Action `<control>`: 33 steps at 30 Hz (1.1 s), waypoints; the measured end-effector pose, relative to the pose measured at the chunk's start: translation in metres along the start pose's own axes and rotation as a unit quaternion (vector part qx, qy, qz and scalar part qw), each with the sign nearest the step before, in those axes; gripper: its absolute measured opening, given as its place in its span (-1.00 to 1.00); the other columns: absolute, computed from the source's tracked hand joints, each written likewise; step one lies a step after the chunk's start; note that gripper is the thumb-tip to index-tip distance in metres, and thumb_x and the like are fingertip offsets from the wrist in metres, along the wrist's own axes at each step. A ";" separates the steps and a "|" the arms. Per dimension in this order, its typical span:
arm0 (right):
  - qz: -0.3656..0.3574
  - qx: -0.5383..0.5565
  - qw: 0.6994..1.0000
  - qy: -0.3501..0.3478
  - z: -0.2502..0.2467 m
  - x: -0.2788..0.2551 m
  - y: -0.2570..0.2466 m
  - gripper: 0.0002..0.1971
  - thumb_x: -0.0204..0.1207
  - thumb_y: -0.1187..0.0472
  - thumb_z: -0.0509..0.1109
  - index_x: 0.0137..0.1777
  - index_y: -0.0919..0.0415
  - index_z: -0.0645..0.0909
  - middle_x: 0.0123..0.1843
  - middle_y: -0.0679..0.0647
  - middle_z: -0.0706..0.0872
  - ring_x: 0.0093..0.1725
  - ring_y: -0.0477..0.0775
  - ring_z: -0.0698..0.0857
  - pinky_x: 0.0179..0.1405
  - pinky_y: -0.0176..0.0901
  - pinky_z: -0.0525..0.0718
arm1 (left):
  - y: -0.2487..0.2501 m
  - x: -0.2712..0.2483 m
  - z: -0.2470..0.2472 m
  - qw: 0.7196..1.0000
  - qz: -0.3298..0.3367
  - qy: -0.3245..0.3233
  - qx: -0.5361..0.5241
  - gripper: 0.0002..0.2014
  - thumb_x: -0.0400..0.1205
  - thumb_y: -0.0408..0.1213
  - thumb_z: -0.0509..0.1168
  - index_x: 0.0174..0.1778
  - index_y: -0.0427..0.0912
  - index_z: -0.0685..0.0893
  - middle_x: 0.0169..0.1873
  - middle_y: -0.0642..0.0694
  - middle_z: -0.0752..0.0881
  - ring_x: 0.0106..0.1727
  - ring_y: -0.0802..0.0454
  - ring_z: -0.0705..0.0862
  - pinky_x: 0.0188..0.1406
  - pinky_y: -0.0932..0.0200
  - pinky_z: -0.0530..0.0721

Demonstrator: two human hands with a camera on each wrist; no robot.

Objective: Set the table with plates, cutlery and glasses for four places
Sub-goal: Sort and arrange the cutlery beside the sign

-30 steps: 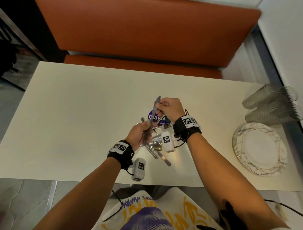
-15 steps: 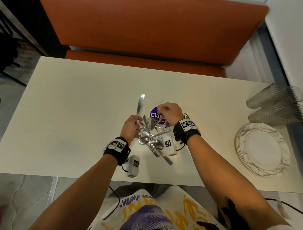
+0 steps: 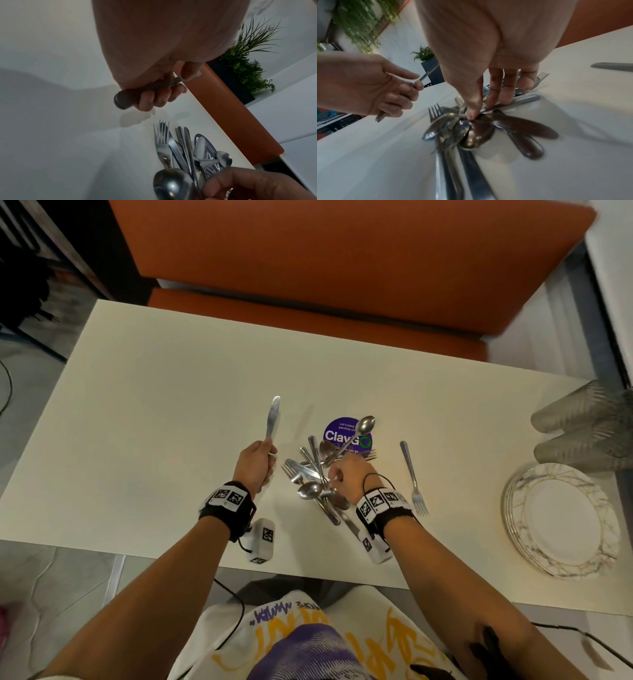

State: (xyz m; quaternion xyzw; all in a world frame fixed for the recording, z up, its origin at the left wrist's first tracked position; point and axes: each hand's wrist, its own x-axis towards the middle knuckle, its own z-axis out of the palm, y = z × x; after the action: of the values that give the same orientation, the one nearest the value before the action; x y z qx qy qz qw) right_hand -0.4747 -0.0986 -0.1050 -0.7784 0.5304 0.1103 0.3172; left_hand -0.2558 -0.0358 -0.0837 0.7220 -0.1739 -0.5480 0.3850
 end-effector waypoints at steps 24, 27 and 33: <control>0.012 -0.173 0.984 -0.031 0.007 0.006 -0.004 -0.86 0.56 0.12 0.50 0.08 0.07 0.75 0.22 0.05 0.71 0.40 0.18 0.53 0.38 0.11 0.57 | -0.027 0.009 0.021 0.993 0.037 -0.056 0.097 -0.81 0.72 -0.14 0.32 -0.05 -0.18 0.71 -0.36 -0.13 0.76 -0.51 -0.02 0.58 -0.55 0.16 0.47; 0.013 -0.171 0.985 -0.016 0.004 0.008 0.000 -0.91 0.57 0.18 0.43 0.01 0.00 0.73 0.09 -0.01 0.75 0.31 0.13 0.52 0.39 0.15 0.45 | -0.027 0.004 0.025 0.986 0.053 -0.071 0.140 -0.88 0.65 -0.21 0.39 -0.01 -0.19 0.72 -0.31 -0.10 0.82 -0.46 0.05 0.67 -0.56 0.26 0.52; -0.025 -0.253 0.967 0.034 -0.007 0.010 0.000 -0.89 0.55 0.19 0.40 0.05 0.01 0.63 -0.02 -0.01 0.75 0.23 0.13 0.55 0.36 0.23 0.38 | -0.029 0.005 0.036 0.979 0.096 -0.064 0.170 -0.87 0.57 -0.25 0.52 -0.03 -0.09 0.71 -0.19 -0.08 0.86 -0.23 -0.06 0.84 -0.11 0.01 0.84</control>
State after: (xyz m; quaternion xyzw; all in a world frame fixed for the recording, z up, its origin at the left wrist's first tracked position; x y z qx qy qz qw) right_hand -0.4716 -0.1104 -0.1043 -0.8494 0.4766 0.2062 0.0946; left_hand -0.2921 -0.0340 -0.1123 0.7203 -0.3573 -0.5159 0.2956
